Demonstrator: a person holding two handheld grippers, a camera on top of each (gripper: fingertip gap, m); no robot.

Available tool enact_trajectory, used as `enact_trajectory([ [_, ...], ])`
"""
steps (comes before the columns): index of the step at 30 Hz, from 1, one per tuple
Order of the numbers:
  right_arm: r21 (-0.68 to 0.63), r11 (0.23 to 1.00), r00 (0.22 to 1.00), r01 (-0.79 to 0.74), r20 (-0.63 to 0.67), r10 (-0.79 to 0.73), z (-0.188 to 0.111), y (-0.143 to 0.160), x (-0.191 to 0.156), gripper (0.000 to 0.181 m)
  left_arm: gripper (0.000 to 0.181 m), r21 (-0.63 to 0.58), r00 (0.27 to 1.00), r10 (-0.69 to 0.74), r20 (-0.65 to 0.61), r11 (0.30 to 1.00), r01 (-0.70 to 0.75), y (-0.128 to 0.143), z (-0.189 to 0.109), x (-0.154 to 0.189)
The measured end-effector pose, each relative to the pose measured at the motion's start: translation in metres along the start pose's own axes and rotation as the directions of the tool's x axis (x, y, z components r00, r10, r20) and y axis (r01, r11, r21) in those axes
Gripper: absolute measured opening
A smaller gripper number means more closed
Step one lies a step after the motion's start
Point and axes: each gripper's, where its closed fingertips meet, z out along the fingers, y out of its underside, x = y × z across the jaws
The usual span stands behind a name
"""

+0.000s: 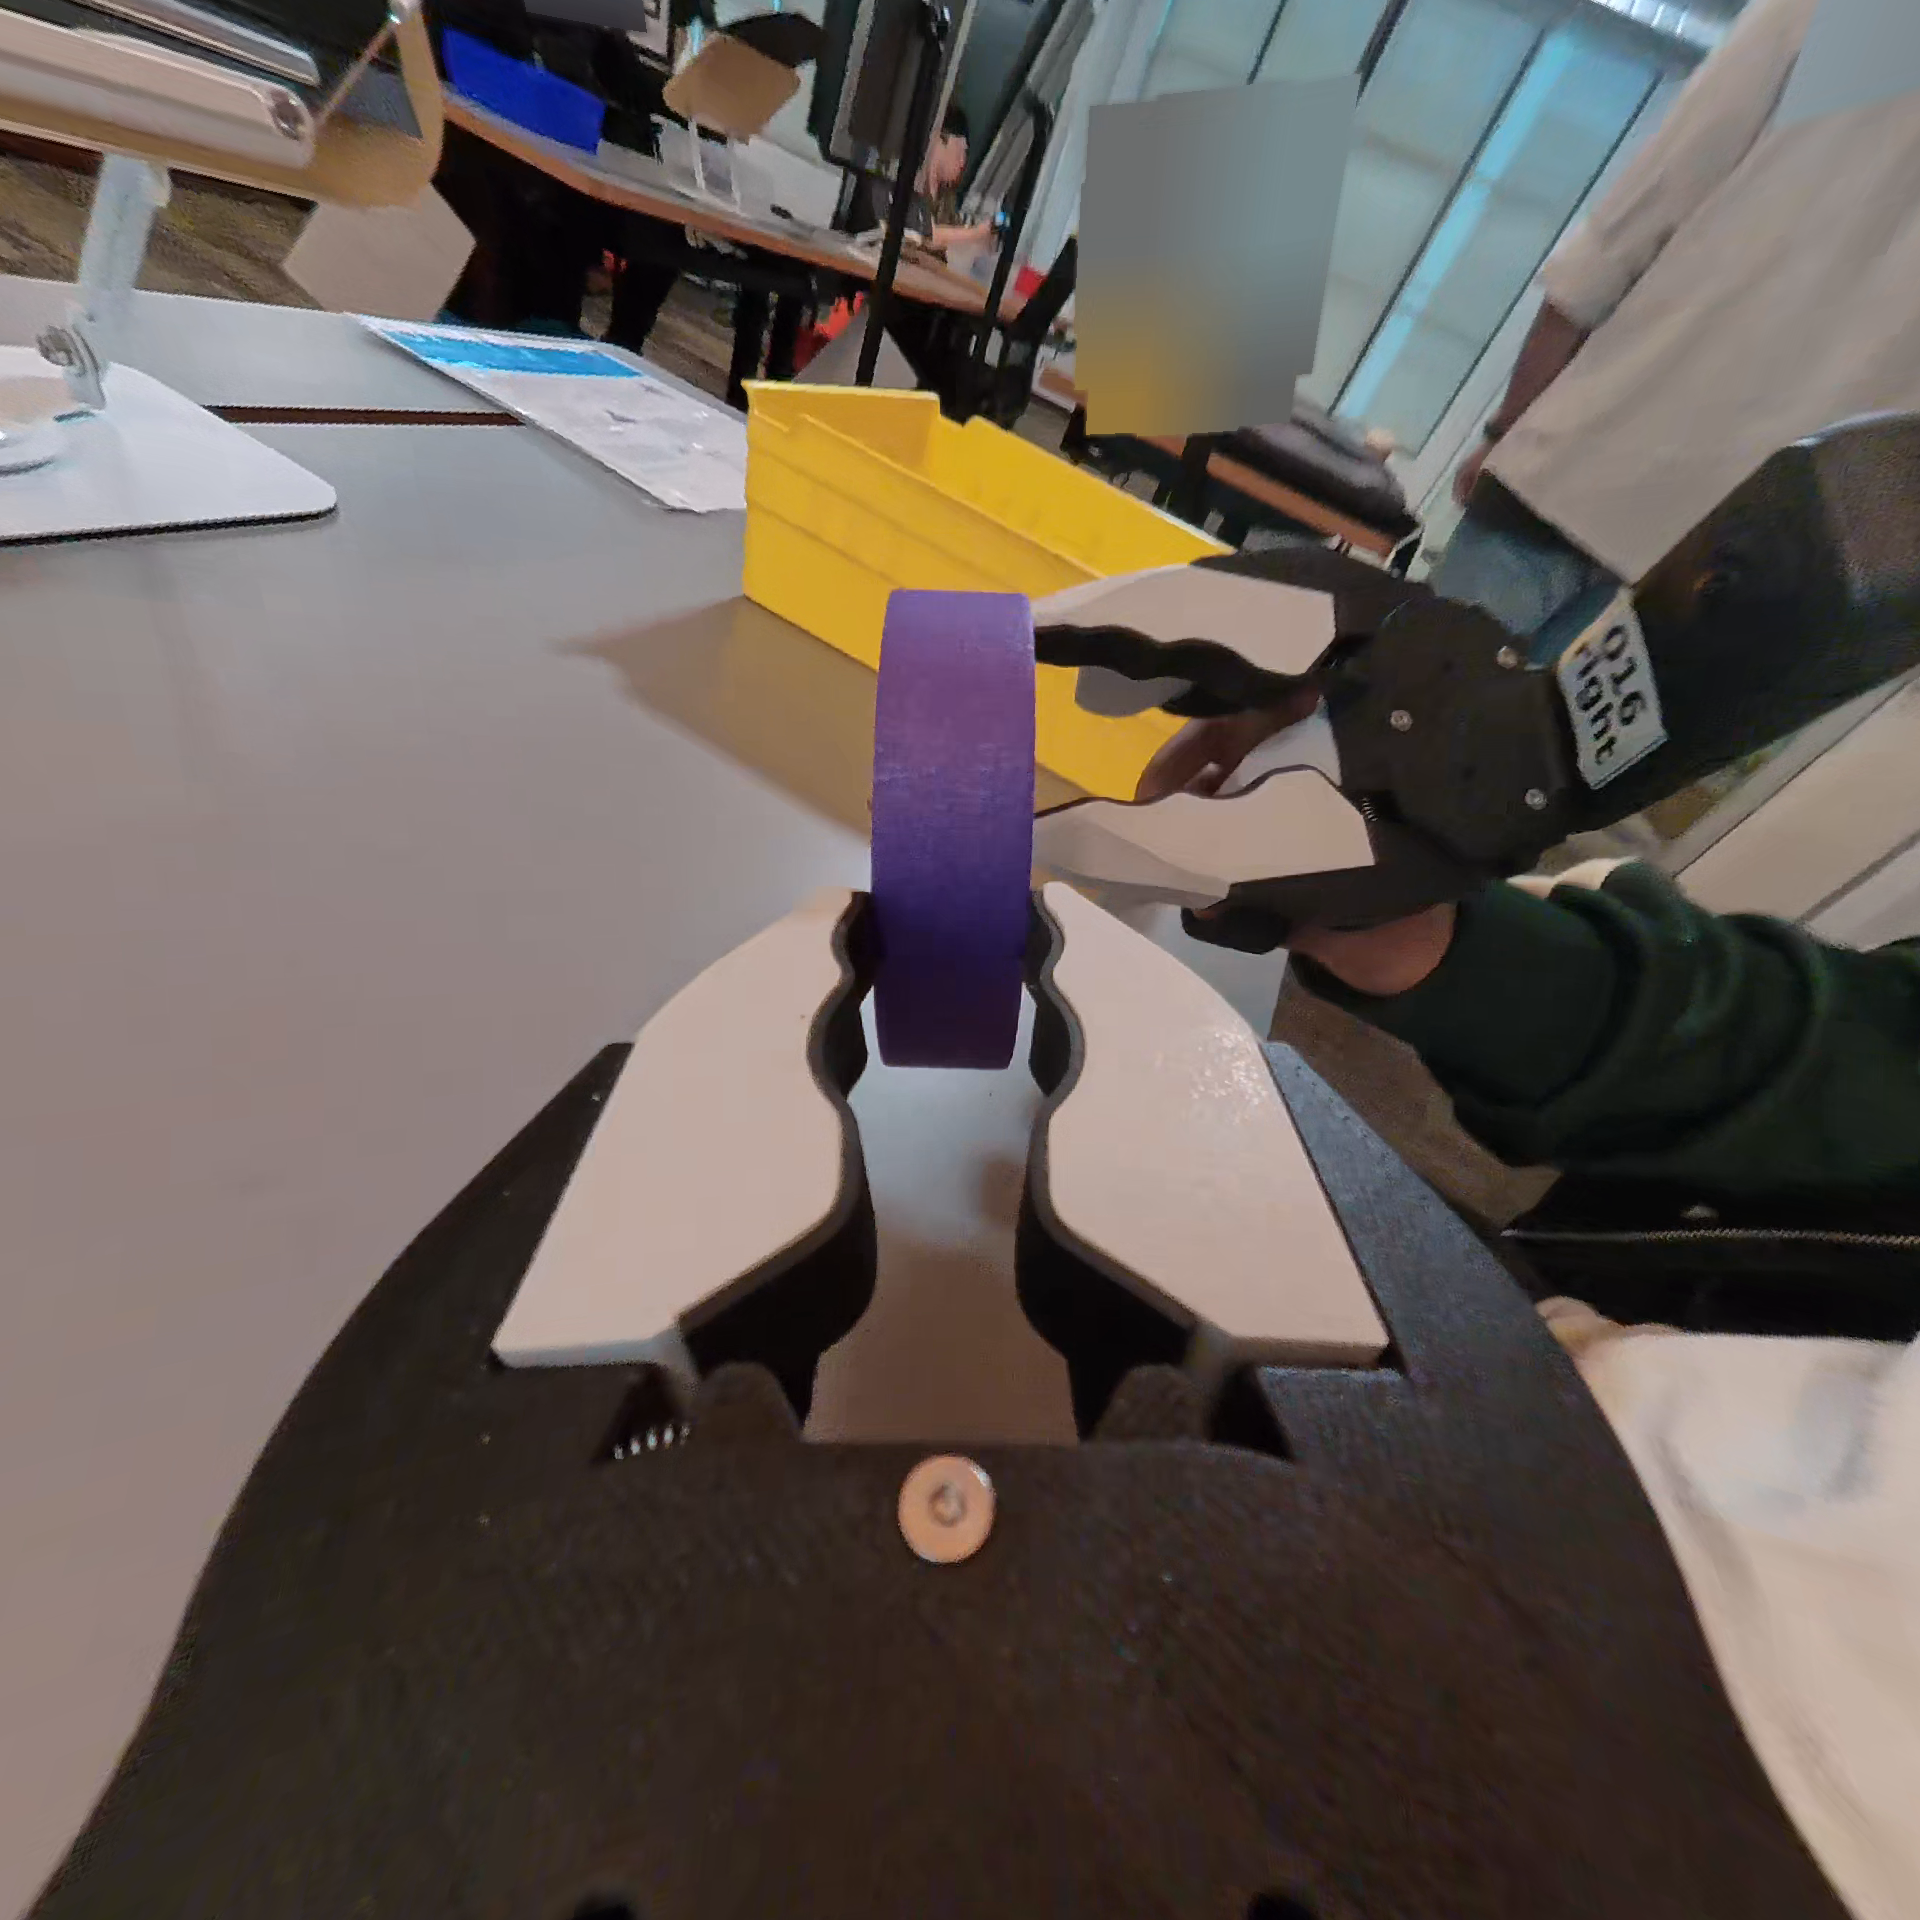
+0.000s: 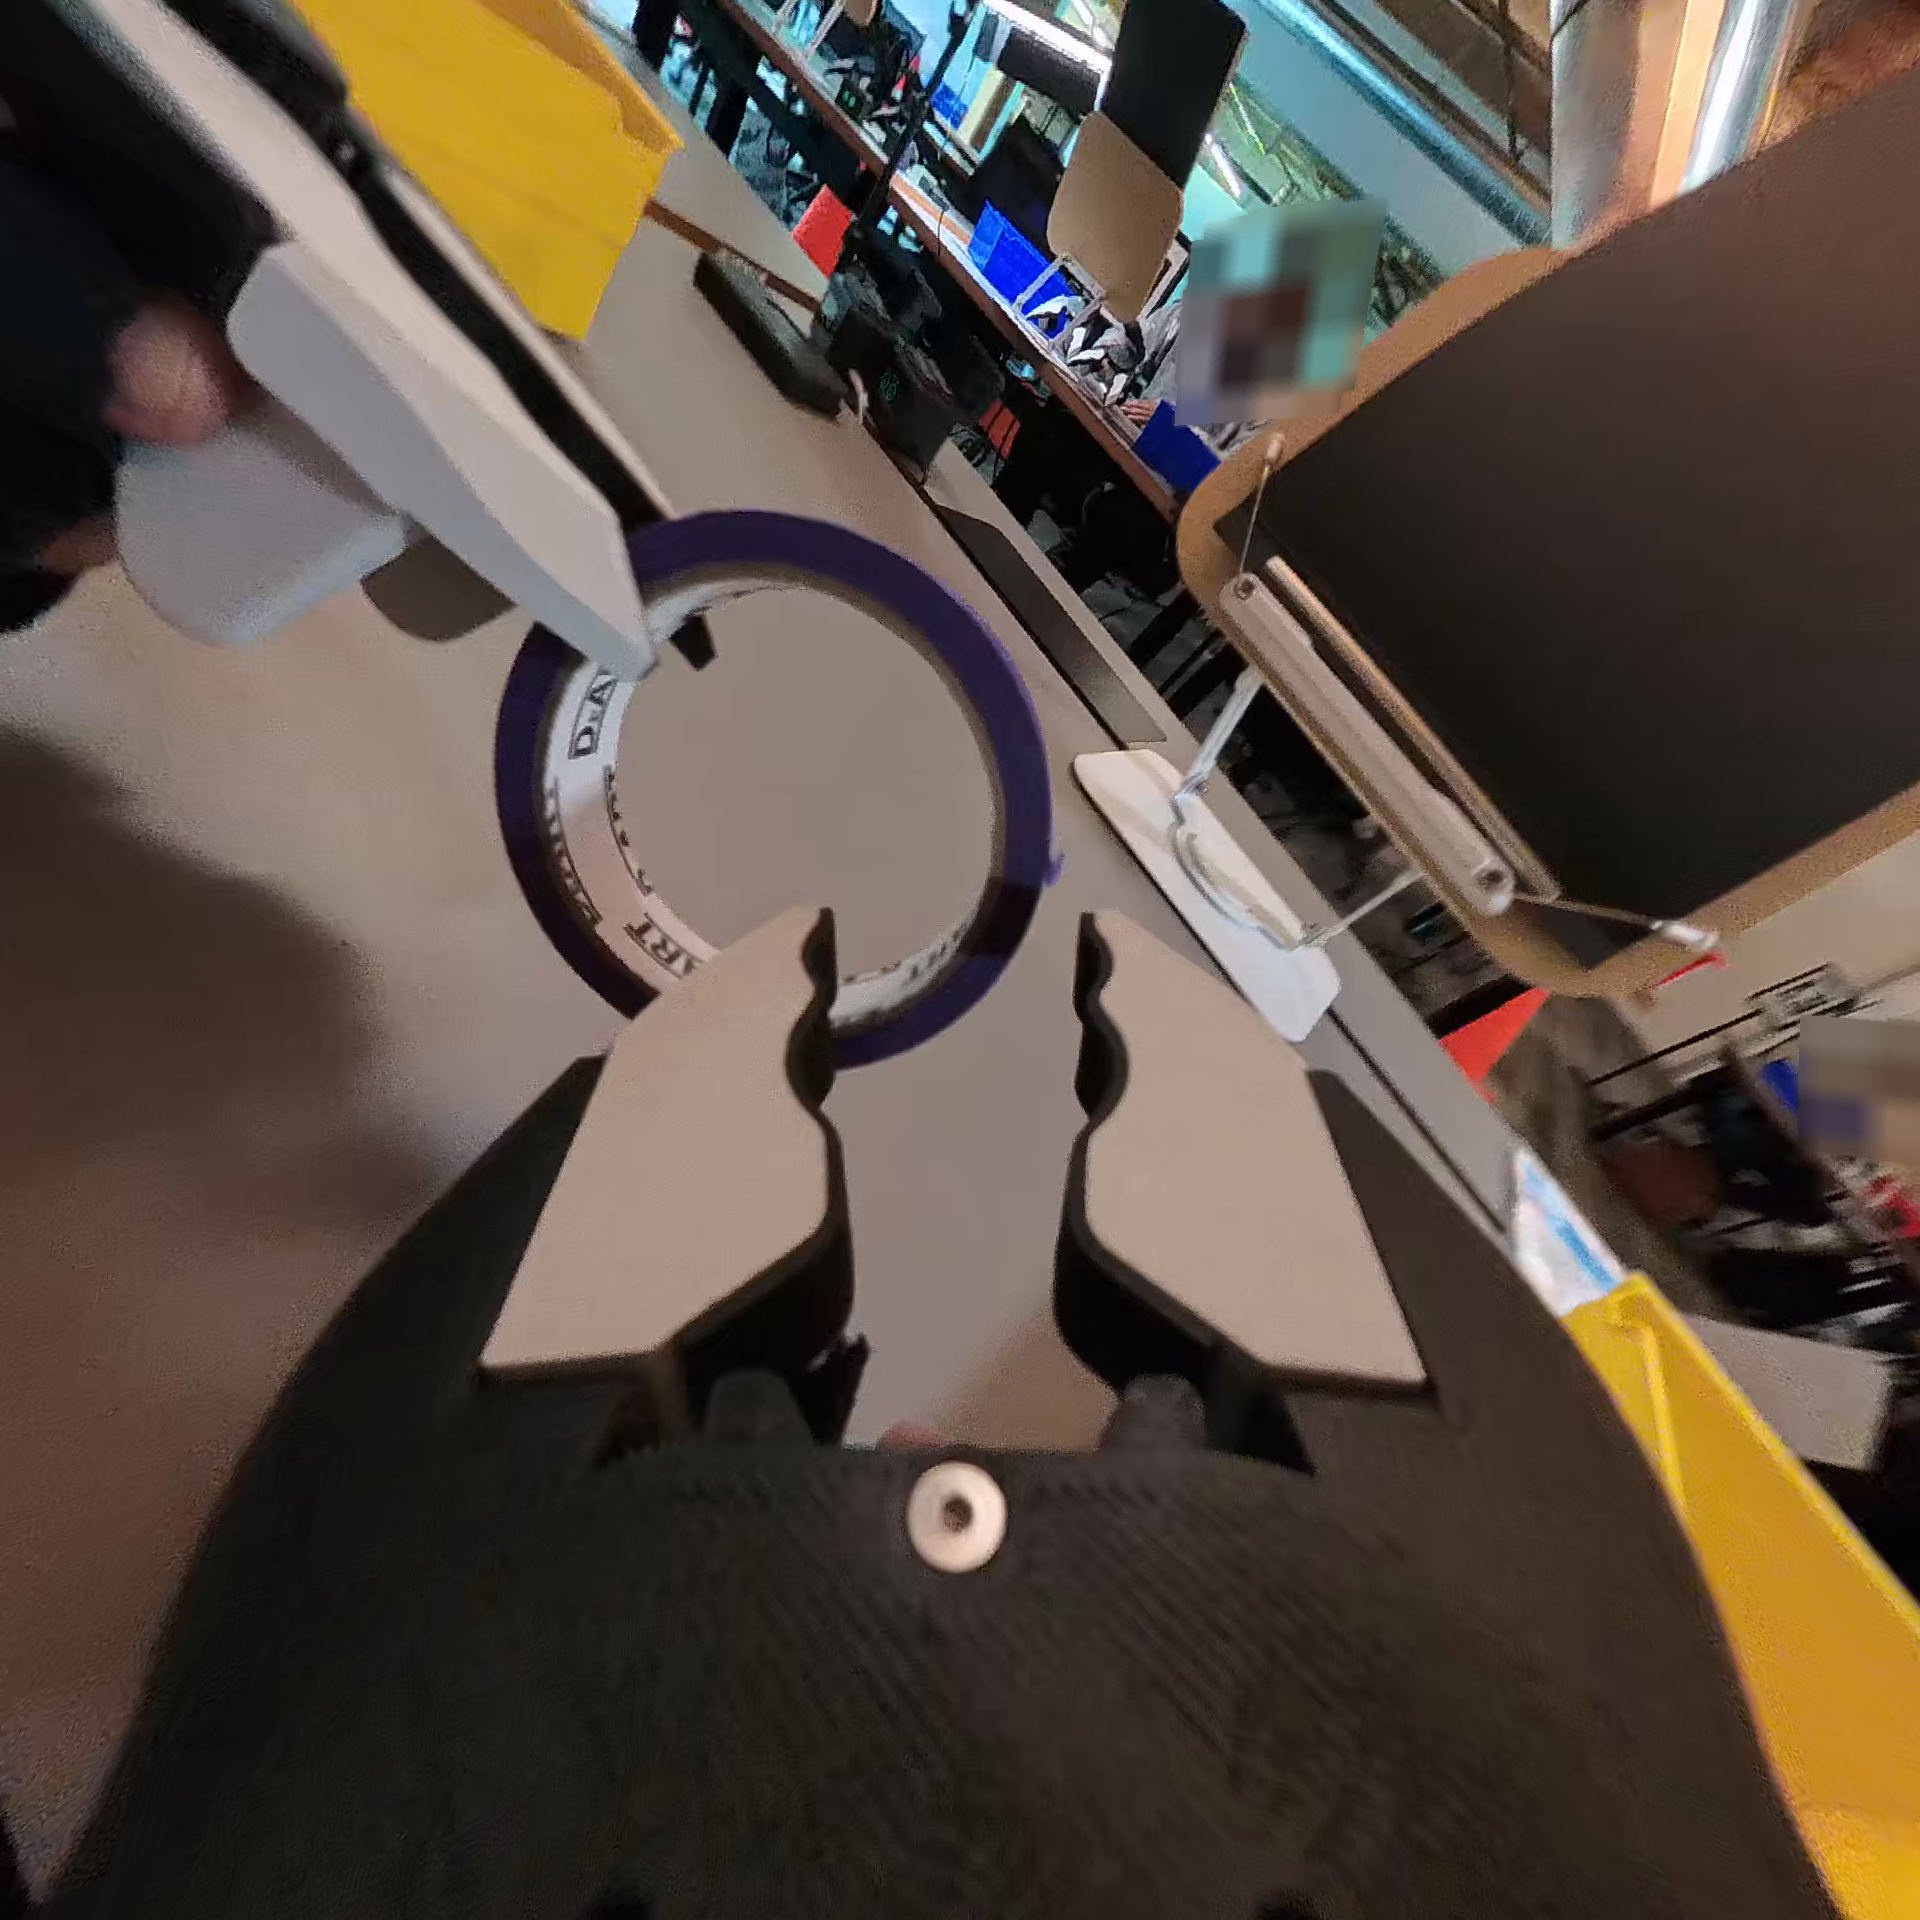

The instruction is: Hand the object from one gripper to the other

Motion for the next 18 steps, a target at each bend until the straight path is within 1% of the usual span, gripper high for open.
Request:
enact_trajectory([
  [2,-0.007,0.998,0.998,0.056,-0.014,-0.056,0.0,-0.002,-0.003,0.041,0.028,-0.021,0.999,0.047,0.005,0.999,-0.046,0.002,0.002,0.004],
  [4,-0.01,0.998,0.997,0.063,-0.036,-0.063,-0.001,-0.002,-0.001,0.038,0.028,-0.027,0.998,0.07,0.008,0.997,-0.069,0.003,0.004,0.007],
  [6,0.003,0.999,0.998,0.039,-0.042,-0.039,-0.003,-0.003,0.003,0.028,0.028,-0.026,0.998,0.066,-0.001,0.997,-0.066,0.003,0.004,0.007],
  [7,0.013,1.0,0.999,0.022,-0.038,-0.022,-0.004,-0.004,0.004,0.025,0.028,-0.022,0.998,0.059,-0.011,0.998,-0.059,0.003,0.003,0.008],
  [10,0.022,1.0,0.999,-0.013,-0.033,0.014,-0.005,-0.003,0.006,0.021,0.028,-0.017,0.999,0.046,-0.023,0.999,-0.047,0.002,0.004,0.009],
  [13,0.012,1.0,0.999,-0.027,-0.025,0.028,-0.003,-0.001,0.005,0.027,0.028,-0.018,0.998,0.05,-0.039,0.999,-0.051,0.003,0.005,0.013],
  [14,0.01,0.999,0.999,-0.032,-0.015,0.033,-0.002,0.0,0.004,0.026,0.028,-0.019,0.998,0.05,-0.046,0.999,-0.051,0.003,0.005,0.014],
  [16,0.002,1.0,0.999,-0.029,-0.026,0.029,-0.003,0.0,0.005,0.014,0.028,-0.027,0.997,0.054,-0.053,0.998,-0.055,0.005,0.007,0.017],
  [18,0.009,0.999,0.998,-0.053,-0.021,0.053,-0.004,-0.002,0.008,0.013,0.028,-0.028,0.997,0.06,-0.056,0.998,-0.062,0.006,0.008,0.018],
])
